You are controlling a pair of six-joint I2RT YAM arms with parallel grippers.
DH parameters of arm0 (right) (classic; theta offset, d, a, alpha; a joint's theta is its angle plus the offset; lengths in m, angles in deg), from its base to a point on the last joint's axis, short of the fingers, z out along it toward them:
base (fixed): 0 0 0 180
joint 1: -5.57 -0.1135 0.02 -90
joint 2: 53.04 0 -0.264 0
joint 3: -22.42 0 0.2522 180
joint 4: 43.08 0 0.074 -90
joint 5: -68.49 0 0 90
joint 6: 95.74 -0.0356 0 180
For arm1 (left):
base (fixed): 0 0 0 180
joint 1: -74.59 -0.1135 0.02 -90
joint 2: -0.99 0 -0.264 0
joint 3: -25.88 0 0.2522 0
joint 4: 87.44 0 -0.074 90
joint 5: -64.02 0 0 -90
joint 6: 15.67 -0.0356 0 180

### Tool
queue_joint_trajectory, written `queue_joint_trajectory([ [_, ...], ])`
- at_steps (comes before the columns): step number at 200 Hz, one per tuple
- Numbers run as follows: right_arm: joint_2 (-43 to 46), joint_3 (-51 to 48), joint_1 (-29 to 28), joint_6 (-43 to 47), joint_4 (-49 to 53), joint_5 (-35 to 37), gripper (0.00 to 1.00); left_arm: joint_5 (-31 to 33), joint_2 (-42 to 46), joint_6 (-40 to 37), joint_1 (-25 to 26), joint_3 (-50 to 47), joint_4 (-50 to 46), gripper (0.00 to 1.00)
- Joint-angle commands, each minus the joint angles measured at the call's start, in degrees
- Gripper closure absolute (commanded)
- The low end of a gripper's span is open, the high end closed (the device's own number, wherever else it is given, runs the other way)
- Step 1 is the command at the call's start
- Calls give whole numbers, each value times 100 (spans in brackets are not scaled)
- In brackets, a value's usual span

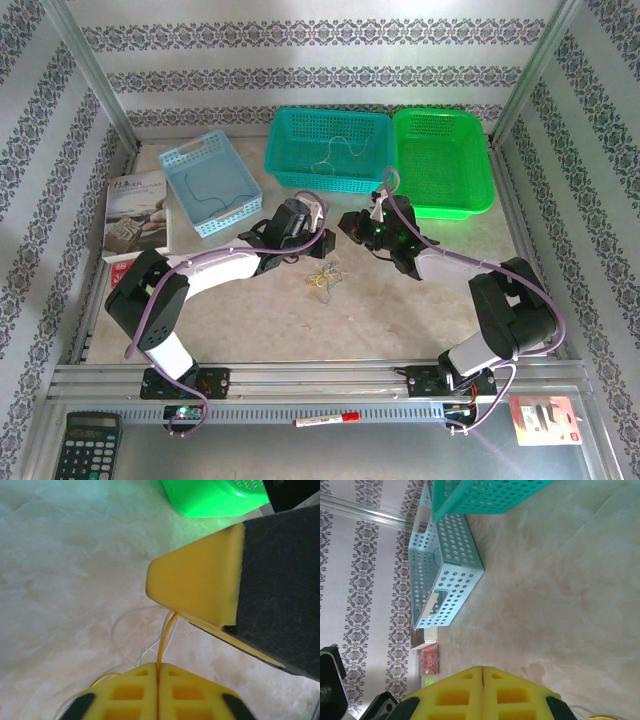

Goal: Untangle the cables

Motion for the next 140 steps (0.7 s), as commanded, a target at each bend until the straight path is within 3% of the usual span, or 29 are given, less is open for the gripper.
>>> queue_joint_trajectory([
  [1, 106, 254, 18, 105, -90, -41, 100, 23, 277, 94, 63, -151, 329, 67],
  [12, 213, 309, 58, 158, 22, -79, 100, 143, 372, 92, 60, -243, 372, 46],
  [42, 530, 446, 109, 296, 323, -217, 100, 393, 753, 57, -15, -583, 523, 22],
  [87, 1041, 692, 118, 456, 736, -403, 100, 412, 1191, -153, -110, -990, 828, 12],
  [140, 1579, 1102, 67, 593, 1198, -380, 100, -439, 882, -188, -117, -853, 1400, 10],
])
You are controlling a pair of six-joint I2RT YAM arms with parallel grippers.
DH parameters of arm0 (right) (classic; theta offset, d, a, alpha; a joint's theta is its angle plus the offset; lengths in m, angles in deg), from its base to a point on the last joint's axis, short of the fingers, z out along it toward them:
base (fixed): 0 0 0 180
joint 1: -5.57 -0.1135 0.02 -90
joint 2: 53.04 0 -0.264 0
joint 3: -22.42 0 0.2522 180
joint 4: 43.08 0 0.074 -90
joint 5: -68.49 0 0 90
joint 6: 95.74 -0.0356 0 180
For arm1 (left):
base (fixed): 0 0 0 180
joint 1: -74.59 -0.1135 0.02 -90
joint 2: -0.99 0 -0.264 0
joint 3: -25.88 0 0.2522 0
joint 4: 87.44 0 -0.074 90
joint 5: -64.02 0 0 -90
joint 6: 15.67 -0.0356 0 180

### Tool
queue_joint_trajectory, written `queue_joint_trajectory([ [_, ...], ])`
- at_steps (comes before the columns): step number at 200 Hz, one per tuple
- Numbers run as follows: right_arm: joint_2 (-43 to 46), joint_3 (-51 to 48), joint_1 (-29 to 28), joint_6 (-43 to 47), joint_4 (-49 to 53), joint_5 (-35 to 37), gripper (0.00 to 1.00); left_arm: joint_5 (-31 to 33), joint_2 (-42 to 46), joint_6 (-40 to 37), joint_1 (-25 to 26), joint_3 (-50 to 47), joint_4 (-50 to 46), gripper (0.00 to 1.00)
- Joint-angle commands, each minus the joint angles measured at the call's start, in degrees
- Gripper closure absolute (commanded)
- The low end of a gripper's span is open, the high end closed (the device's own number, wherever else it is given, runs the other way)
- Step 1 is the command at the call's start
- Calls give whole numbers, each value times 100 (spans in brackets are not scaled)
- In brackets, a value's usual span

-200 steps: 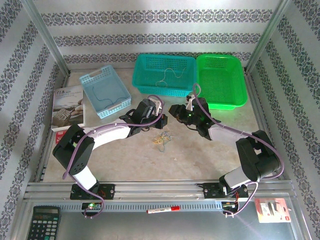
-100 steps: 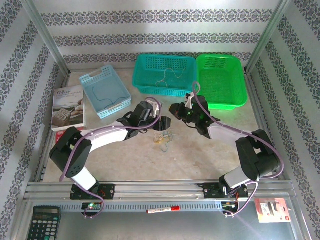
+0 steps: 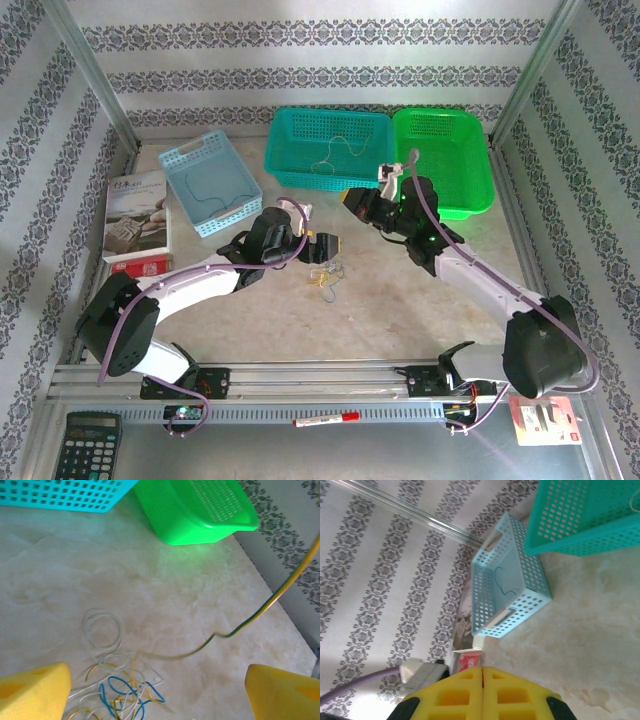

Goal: Untangle the cables

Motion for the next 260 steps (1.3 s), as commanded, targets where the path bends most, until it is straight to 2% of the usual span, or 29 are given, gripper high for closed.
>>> queue_joint_trajectory([
  [1, 267, 325, -21, 197, 261, -93, 100, -525, -202, -92, -58, 78, 679, 10],
  [36, 396, 531, -92, 228, 378, -31, 100, -917, -532, 12, 3, 273, 1110, 10],
  [94, 507, 744, -172, 227, 446, -11, 100, -674, -657, 4, 56, 342, 1180, 10],
  [195, 645, 1138, -268, 79, 499, -79, 100, -783, -924, 45, 52, 587, 1366, 11],
  [245, 717, 1379, -269, 85, 581, -49, 100, -882, -1115, 269, 52, 555, 1657, 17],
  [260, 717, 1433, -255, 88, 597, -32, 100, -920, -1141, 326, 52, 511, 1740, 22],
])
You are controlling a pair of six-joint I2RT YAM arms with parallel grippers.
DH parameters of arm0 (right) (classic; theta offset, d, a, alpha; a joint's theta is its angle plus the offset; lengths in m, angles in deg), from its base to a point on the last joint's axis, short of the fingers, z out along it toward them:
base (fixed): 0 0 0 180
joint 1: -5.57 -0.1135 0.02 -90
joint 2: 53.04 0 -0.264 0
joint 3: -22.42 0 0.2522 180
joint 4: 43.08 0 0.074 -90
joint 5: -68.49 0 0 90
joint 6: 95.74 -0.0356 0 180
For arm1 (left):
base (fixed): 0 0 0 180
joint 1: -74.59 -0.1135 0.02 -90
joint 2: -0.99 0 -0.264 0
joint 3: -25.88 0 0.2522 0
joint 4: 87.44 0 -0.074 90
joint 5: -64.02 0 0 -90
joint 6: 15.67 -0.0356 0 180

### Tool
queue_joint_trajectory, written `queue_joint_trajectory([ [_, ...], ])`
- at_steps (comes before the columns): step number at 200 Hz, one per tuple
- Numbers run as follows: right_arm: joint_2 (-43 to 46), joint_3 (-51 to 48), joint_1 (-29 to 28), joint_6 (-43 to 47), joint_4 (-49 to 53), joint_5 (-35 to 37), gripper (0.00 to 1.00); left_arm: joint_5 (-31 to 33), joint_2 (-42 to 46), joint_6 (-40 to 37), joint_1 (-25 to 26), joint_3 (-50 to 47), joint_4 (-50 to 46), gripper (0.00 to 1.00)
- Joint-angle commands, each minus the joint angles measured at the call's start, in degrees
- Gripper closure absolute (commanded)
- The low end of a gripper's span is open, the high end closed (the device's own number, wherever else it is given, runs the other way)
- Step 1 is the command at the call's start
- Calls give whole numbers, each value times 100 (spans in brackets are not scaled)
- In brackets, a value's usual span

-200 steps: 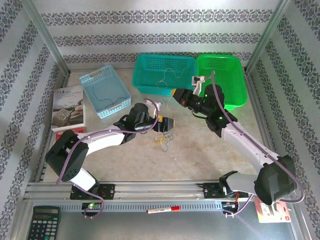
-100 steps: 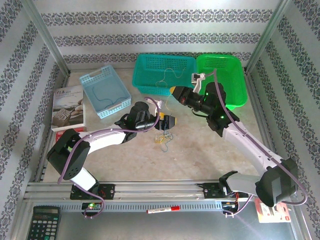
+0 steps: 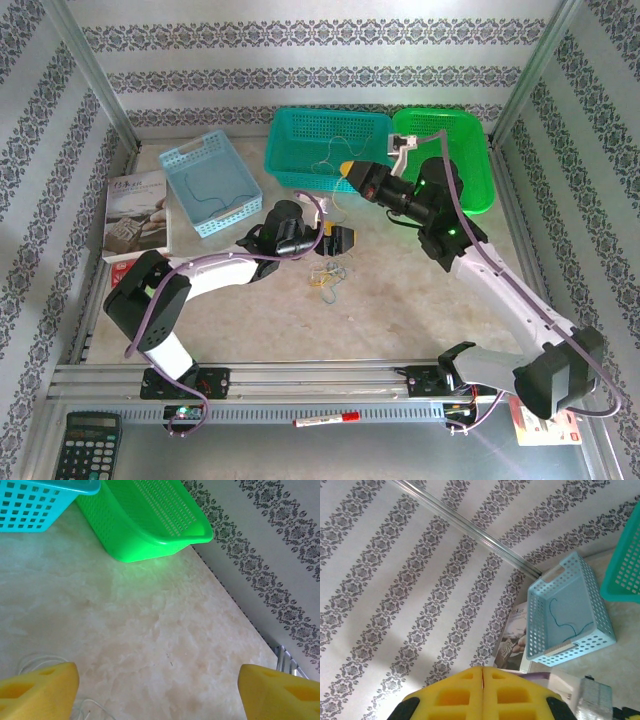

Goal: Untangle the cables

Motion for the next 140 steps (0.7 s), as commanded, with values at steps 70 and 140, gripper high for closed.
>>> queue_joint_trajectory([
  [70, 91, 428, 182, 19, 21, -24, 100, -349, -137, 320, 52, -125, 751, 69],
  [140, 81, 977, 1269, 298, 371, 223, 100, -357, -102, 470, 57, -398, 995, 89],
])
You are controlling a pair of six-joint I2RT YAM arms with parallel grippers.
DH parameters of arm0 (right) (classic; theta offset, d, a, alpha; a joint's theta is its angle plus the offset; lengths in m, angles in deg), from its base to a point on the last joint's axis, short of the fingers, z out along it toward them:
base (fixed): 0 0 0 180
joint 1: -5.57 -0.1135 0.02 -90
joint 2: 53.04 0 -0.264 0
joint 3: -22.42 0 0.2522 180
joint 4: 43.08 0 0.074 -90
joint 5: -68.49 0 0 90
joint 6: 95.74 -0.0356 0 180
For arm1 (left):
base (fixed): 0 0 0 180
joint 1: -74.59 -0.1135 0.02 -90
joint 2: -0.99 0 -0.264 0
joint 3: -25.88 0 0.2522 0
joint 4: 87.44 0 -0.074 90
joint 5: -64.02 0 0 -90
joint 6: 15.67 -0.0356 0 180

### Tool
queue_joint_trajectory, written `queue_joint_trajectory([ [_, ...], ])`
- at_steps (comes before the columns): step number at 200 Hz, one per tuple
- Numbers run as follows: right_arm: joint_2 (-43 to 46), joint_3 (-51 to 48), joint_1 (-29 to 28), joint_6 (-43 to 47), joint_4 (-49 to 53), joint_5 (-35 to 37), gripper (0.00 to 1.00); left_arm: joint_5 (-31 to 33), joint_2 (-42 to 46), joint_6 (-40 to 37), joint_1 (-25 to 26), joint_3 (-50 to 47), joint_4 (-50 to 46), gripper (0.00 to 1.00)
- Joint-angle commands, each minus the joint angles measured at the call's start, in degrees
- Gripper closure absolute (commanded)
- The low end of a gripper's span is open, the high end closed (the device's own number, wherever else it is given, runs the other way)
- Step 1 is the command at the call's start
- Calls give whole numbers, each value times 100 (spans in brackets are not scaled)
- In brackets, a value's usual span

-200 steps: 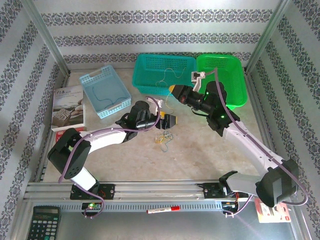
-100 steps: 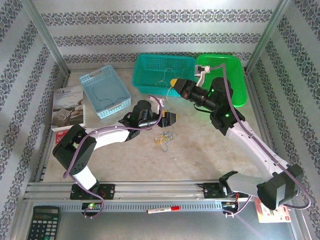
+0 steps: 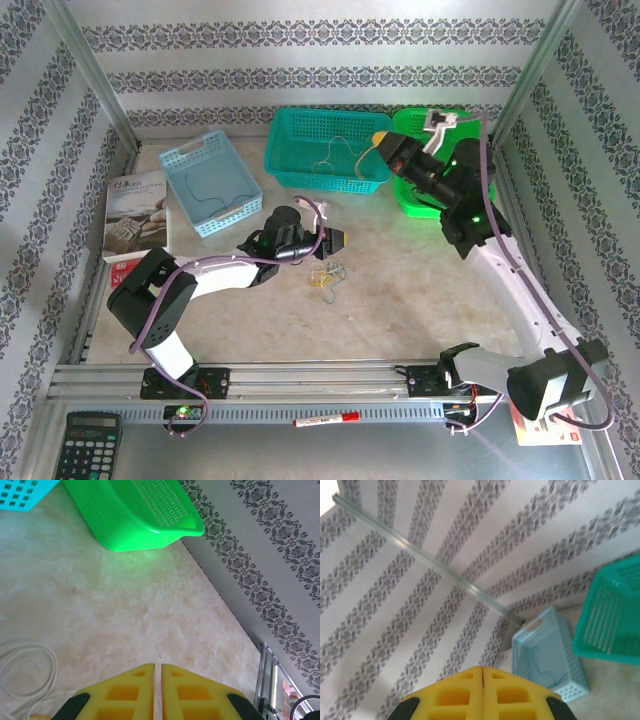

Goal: Untangle the cables

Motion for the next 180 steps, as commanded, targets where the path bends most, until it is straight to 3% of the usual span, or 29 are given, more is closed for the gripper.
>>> queue_joint_trajectory([
  [1, 64, 288, 215, 178, 57, 111, 100, -78, 5, 83, 52, -59, 422, 89],
  [51, -167, 528, 750, 551, 237, 360, 100, -95, 40, 73, 52, 23, 390, 90],
  [83, -416, 556, 1140, 869, 230, 741, 100, -63, 132, 87, 46, -45, 375, 79],
  [131, -1308, 822, 1515, 1107, 81, 1300, 100, 61, 277, 56, 44, -85, 203, 46],
  [180, -2401, 1063, 1817, 1268, -346, 2130, 100, 164, 490, 21, 44, 6, -38, 1],
])
